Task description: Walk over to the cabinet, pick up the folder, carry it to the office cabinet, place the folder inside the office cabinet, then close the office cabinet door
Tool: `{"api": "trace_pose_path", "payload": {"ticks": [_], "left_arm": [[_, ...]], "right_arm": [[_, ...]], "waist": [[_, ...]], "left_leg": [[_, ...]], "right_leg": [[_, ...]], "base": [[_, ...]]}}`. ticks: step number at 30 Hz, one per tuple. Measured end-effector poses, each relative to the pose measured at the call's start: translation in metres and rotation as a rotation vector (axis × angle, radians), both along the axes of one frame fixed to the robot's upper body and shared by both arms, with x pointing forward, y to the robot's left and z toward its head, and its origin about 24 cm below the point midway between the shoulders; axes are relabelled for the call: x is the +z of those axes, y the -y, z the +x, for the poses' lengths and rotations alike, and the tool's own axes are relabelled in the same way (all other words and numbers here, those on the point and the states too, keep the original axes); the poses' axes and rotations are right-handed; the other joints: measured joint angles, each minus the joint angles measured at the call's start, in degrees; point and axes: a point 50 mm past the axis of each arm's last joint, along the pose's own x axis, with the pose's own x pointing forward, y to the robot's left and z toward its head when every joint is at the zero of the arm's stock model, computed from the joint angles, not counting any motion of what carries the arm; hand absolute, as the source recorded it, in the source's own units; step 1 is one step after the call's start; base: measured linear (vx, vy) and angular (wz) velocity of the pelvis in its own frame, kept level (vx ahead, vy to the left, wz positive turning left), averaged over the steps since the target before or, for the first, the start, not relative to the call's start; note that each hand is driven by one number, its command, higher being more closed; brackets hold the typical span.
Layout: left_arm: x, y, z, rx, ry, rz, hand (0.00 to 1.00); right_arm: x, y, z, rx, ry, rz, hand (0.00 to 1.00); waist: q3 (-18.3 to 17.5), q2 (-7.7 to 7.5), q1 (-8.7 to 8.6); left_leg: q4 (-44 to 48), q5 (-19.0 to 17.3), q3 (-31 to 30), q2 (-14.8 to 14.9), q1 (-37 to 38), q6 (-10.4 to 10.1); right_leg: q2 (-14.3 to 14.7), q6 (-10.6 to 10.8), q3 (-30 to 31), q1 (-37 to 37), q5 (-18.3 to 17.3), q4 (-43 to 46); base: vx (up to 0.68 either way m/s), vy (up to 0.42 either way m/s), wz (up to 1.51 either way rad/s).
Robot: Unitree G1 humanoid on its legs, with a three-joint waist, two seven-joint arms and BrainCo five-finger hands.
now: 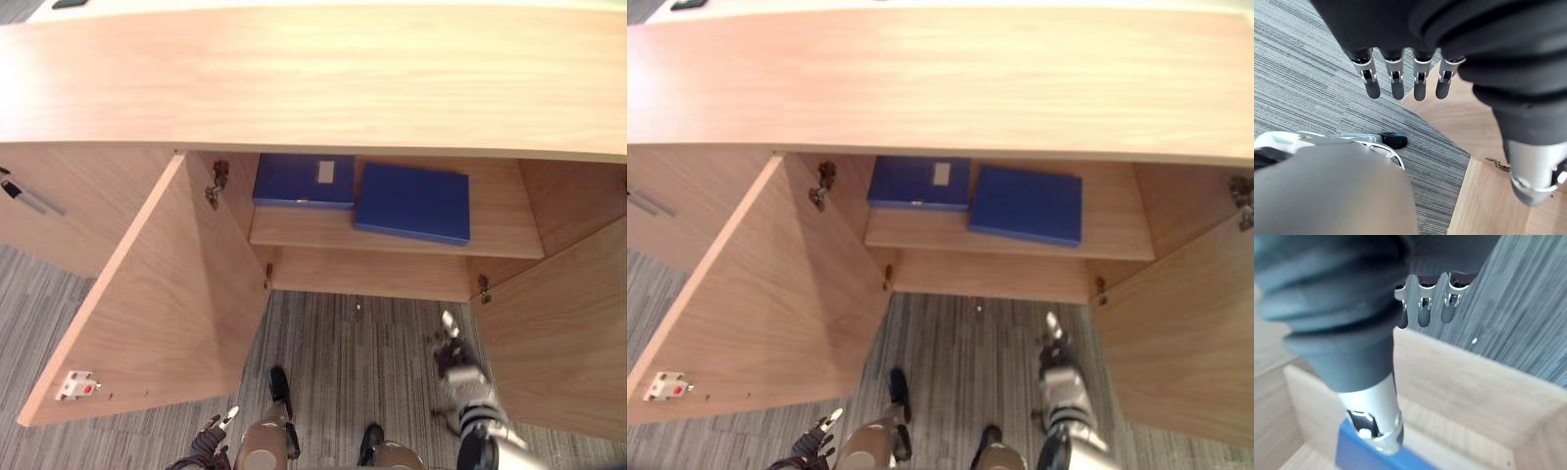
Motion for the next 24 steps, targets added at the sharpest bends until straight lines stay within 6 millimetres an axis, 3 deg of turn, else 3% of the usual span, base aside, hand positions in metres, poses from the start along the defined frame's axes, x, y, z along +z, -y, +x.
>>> {"api": "trace_pose_path", "payload": {"ticks": [2, 5, 8, 9, 11, 13, 14, 15, 17, 20, 22, 24], "left_arm": [[-0.005, -0.002, -0.011, -0.032, -0.063, 0.025, 0.00], [-0.008, -0.005, -0.014, -0.059, -0.105, 0.045, 0.00], [-0.009, -0.008, -0.013, -0.082, -0.124, 0.070, 0.00], [-0.009, -0.009, -0.014, -0.074, -0.129, 0.079, 0.00], [-0.009, -0.008, -0.015, -0.054, -0.133, 0.088, 0.00], [-0.010, -0.006, -0.017, -0.034, -0.146, 0.104, 0.00], [-0.009, -0.007, -0.014, -0.020, -0.135, 0.113, 0.00], [-0.007, -0.007, -0.010, -0.013, -0.119, 0.122, 0.00], [-0.005, -0.004, -0.002, 0.018, -0.079, 0.112, 0.00], [-0.006, 0.010, 0.002, 0.064, -0.054, 0.065, 0.00], [-0.006, 0.007, 0.001, 0.090, -0.049, 0.065, 0.00], [-0.006, 0.001, -0.005, 0.143, -0.057, 0.070, 0.00]], "right_arm": [[-0.028, -0.015, -0.046, -0.006, -0.137, 0.052, 0.00], [-0.047, -0.027, -0.090, -0.049, -0.255, 0.107, 0.00], [-0.050, -0.025, -0.104, -0.034, -0.298, 0.075, 0.00], [-0.052, -0.025, -0.113, -0.054, -0.319, 0.082, 0.00], [-0.056, -0.026, -0.131, -0.078, -0.360, 0.086, 0.00], [-0.058, -0.029, -0.143, -0.104, -0.403, 0.086, 0.00], [-0.058, -0.029, -0.147, -0.113, -0.426, 0.079, 0.00], [-0.060, -0.032, -0.153, -0.110, -0.450, 0.081, 0.00], [-0.062, -0.041, -0.166, -0.082, -0.499, 0.086, 0.00], [-0.063, -0.042, -0.171, -0.057, -0.519, 0.076, 0.00], [-0.063, -0.043, -0.171, -0.014, -0.530, 0.063, 0.00], [-0.064, -0.048, -0.172, 0.019, -0.544, 0.067, 0.00]], "waist": [[-1.51, -0.14, -1.13], [-2.34, -0.94, -2.17], [-2.54, -2.32, -3.46], [-2.69, -3.25, -3.38], [-2.79, -3.49, -3.43], [-3.02, -2.77, -3.42], [-3.25, -2.33, -3.65], [-3.32, -2.60, -4.14], [-3.65, -3.54, -4.58], [-3.78, -3.59, -4.68], [-4.19, -3.97, -4.71], [-5.04, -5.66, -4.64]], "left_leg": [[-0.07, -0.79, 0.62, -0.44, 1.00, 0.43], [-0.33, -1.87, 1.58, -1.19, 2.95, 0.37], [-0.35, -3.30, 2.44, -2.48, 6.17, 0.91], [-0.34, -4.44, 3.28, -3.37, 7.82, 1.25], [-0.33, -6.17, 3.78, -5.03, 10.44, 2.09], [-0.37, -7.50, 6.40, -4.30, 13.03, 2.92], [-0.38, -8.09, 6.97, -3.61, 14.24, 3.17], [-0.39, -8.41, 7.19, -3.33, 14.63, 3.17], [-0.39, -8.72, 7.23, -2.63, 15.10, 2.96], [-0.37, -8.88, 7.71, -1.37, 15.15, 2.59], [-0.36, -8.88, 8.01, -1.23, 14.47, 1.99], [-0.37, -8.21, 8.11, -2.51, 13.33, 0.93]], "right_leg": [[0.05, 0.21, 0.89, 1.34, 1.14, -2.26], [-0.60, 0.14, 2.22, 2.84, 1.69, -3.46], [-2.10, -0.04, 3.21, 5.36, 1.67, -3.55], [-3.19, -1.20, 4.02, 6.30, 0.99, -3.36], [-4.93, -1.77, 5.43, 6.47, 0.67, 0.34], [-6.68, -3.47, 5.38, -0.61, 1.59, 15.94], [-7.64, -5.77, 5.00, -3.69, 2.91, 22.17], [-7.91, -6.13, 4.49, -4.52, 3.05, 23.45], [-7.15, -4.92, 4.64, -5.56, 2.32, 21.22], [-4.65, -4.48, 5.29, -5.90, 2.41, 14.85], [-4.02, -4.48, 5.20, -5.73, 2.41, 10.72], [-4.71, -4.03, 5.01, -4.74, 2.22, 6.06]], "base": [[0.01, -0.007, -0.22], [0.01, 0.007, -0.22], [0.02, 0.037, -0.22], [0.05, 0.109, -0.33], [0.06, 0.097, -0.48], [0.00, 0.076, -0.67], [-0.05, 0.101, -0.40], [-0.07, 0.079, -0.15], [-0.09, 0.024, 0.02], [-0.05, -0.075, -0.08], [-0.02, -0.157, -0.06], [0.01, -0.208, 0.08]]}}
